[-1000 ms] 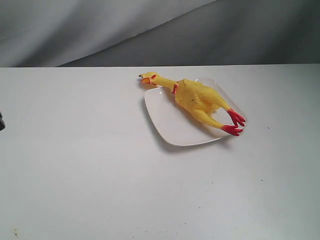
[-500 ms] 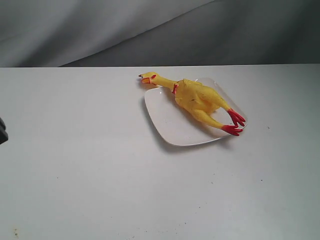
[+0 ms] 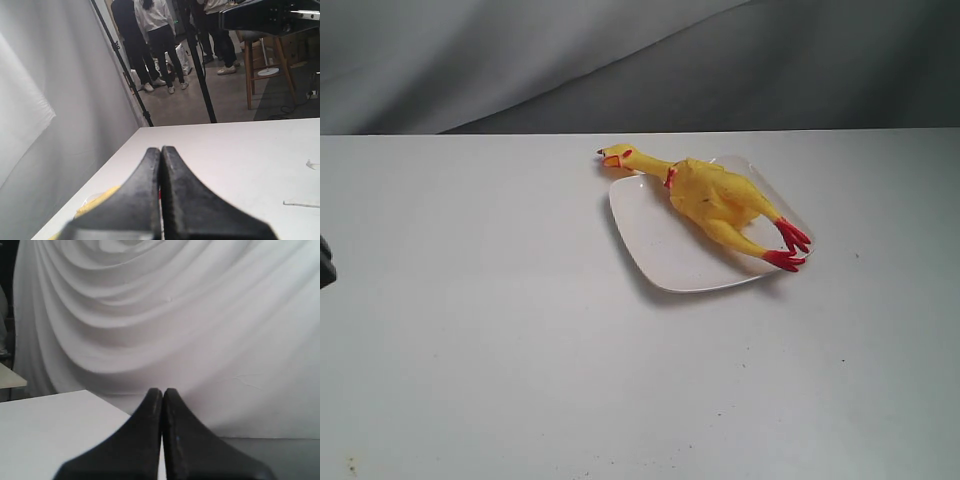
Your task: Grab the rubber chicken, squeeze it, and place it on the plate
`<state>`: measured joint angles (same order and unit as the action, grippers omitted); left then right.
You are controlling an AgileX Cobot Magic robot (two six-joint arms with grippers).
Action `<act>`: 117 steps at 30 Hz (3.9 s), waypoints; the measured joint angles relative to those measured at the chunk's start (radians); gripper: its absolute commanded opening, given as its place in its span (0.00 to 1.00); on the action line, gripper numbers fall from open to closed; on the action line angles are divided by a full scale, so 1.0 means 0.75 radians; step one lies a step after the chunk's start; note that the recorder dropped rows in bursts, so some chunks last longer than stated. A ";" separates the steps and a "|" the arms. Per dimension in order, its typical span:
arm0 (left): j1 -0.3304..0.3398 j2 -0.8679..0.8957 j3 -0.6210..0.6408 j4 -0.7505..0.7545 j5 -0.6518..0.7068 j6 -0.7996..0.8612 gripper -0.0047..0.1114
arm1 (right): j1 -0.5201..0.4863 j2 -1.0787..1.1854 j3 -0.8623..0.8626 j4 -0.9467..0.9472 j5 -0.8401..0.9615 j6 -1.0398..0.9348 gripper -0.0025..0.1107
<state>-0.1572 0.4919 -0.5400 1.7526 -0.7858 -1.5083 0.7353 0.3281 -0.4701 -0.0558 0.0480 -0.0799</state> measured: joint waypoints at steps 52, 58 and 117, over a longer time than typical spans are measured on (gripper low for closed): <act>0.000 0.000 0.000 0.000 -0.006 0.002 0.04 | -1.049 -0.433 0.622 0.058 0.394 0.107 0.02; 0.012 -0.012 0.000 0.000 -0.009 0.002 0.04 | -1.049 -0.433 0.622 0.058 0.394 0.107 0.02; 0.407 -0.652 0.142 -1.938 0.903 1.708 0.04 | -1.049 -0.433 0.622 0.058 0.394 0.107 0.02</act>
<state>0.1479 0.0028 -0.4333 0.2991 -0.1085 -0.2271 -0.0515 0.0032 -0.0038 -0.0122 0.3432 0.0000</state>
